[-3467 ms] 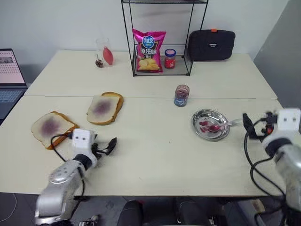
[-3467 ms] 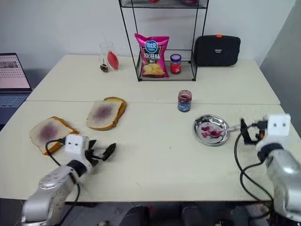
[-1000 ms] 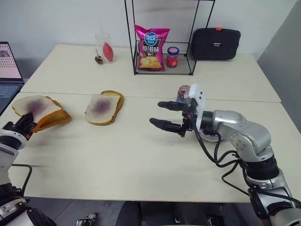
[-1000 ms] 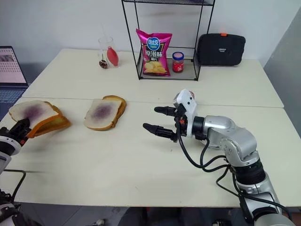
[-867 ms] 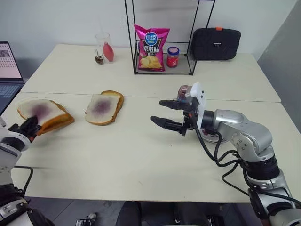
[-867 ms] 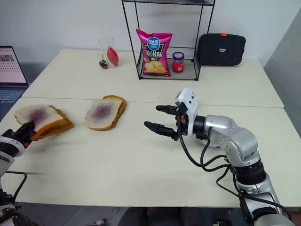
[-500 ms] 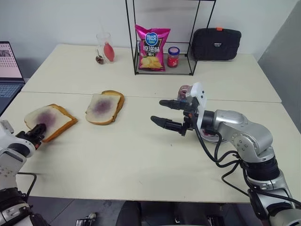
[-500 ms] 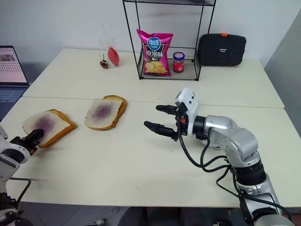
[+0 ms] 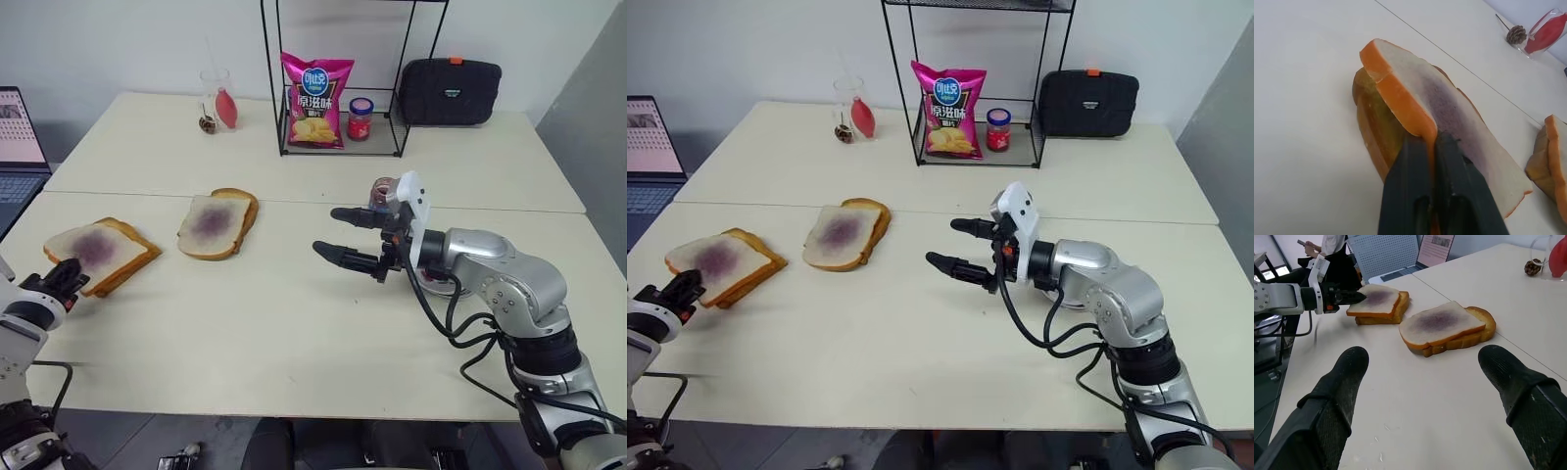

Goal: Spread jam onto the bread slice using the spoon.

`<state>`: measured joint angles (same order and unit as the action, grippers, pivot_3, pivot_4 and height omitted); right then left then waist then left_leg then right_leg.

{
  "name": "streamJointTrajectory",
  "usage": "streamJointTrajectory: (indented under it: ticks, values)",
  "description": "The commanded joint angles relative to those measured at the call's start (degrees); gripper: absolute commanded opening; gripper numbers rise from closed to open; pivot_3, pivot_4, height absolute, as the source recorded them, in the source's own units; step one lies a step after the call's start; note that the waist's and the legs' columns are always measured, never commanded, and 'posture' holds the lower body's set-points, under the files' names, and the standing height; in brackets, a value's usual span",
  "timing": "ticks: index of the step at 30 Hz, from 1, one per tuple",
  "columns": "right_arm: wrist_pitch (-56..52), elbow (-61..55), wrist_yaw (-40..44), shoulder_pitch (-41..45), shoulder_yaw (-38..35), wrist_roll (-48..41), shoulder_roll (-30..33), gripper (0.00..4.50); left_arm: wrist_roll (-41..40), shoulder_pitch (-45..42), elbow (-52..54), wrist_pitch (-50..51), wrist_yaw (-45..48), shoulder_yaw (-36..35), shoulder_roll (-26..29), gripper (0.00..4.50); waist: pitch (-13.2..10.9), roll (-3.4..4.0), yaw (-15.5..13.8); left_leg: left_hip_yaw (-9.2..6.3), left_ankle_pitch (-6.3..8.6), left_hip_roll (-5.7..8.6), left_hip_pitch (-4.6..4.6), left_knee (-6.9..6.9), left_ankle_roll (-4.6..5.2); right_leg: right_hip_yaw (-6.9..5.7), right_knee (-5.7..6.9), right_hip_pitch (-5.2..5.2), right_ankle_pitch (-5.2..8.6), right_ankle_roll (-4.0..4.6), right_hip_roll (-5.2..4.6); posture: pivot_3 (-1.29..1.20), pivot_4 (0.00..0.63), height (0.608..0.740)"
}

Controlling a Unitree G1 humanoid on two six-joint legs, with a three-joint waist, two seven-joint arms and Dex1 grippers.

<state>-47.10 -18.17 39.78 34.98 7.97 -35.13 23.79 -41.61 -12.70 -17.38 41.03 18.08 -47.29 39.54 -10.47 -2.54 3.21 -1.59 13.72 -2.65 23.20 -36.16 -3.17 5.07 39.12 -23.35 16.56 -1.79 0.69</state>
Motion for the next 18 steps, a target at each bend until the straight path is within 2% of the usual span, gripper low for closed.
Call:
streamJointTrajectory:
  ticks: [1, 7, 9, 11, 13, 14, 18]
  values:
    - [0.3, -0.7, 0.3, 1.3, -1.6, -0.8, -0.1, 4.50, -1.2, -0.3, 2.8, -0.8, 0.4, -1.3, 0.7, 0.00, 0.0, 0.00, 0.0, 0.00, 0.00, 0.00, 0.00, 0.00, 0.00, -0.01, 0.00, 0.00, 0.00, 0.00, 0.00, 0.00, 0.150, 0.740]
    - [-1.0, -1.6, 0.3, 1.3, -3.2, -1.9, 1.0, 4.50, -5.5, -5.4, 5.6, 2.6, 1.4, -1.2, 2.8, 0.00, 0.0, -0.01, -0.2, -0.03, 0.00, 0.01, 0.01, -0.04, 0.00, -0.04, 0.03, 0.02, 0.00, 0.00, 0.01, 0.00, 0.150, 0.740]
    - [-3.4, -4.2, 0.6, 0.9, -5.5, -4.1, 3.2, 4.50, -10.3, -10.8, 7.2, 6.9, 4.3, 0.0, 5.9, 0.00, 0.0, -0.01, -0.6, -0.10, 0.00, 0.02, 0.02, -0.11, 0.00, -0.11, 0.03, 0.06, 0.00, 0.00, 0.03, 0.00, 0.150, 0.740]
    - [-6.3, -7.7, 0.7, -0.2, -8.2, -7.0, 6.2, 4.50, -15.3, -15.6, 9.8, 12.7, 9.6, 3.4, 9.3, 0.00, 0.0, -0.03, -0.9, -0.26, 0.00, 0.03, 0.22, -0.33, 0.00, -0.28, 0.06, 0.04, 0.00, 0.00, 0.16, 0.00, 0.150, 0.740]
    - [-8.5, -10.7, 0.4, -1.5, -10.3, -9.2, 8.6, 4.50, -17.1, -17.1, 12.7, 15.8, 14.9, 8.0, 11.1, 0.00, 0.0, 0.01, -1.1, -0.43, 0.03, 0.04, 0.42, -0.57, -0.05, -0.45, 0.04, 0.03, -0.01, -0.01, 0.15, 0.00, 0.150, 0.740]
    - [-9.5, -11.8, -0.2, -2.1, -11.1, -10.3, 9.4, 4.50, -17.8, -17.5, 14.0, 17.1, 17.0, 10.1, 11.6, 0.00, 0.0, 0.02, -1.2, -0.66, 0.04, 0.09, 0.66, -0.75, -0.08, -0.70, 0.00, 0.02, 0.00, -0.02, 0.12, 0.00, 0.150, 0.740]
    - [-13.1, -15.8, -2.1, -4.1, -14.3, -14.3, 12.0, 4.50, -19.7, -20.1, 17.7, 20.8, 22.5, 18.7, 11.6, 0.00, 0.0, 0.61, -1.2, -0.66, 0.06, 0.15, 0.58, -0.79, -0.11, -0.76, 0.00, 0.12, 0.01, -0.03, -0.06, 0.00, 0.150, 0.740]
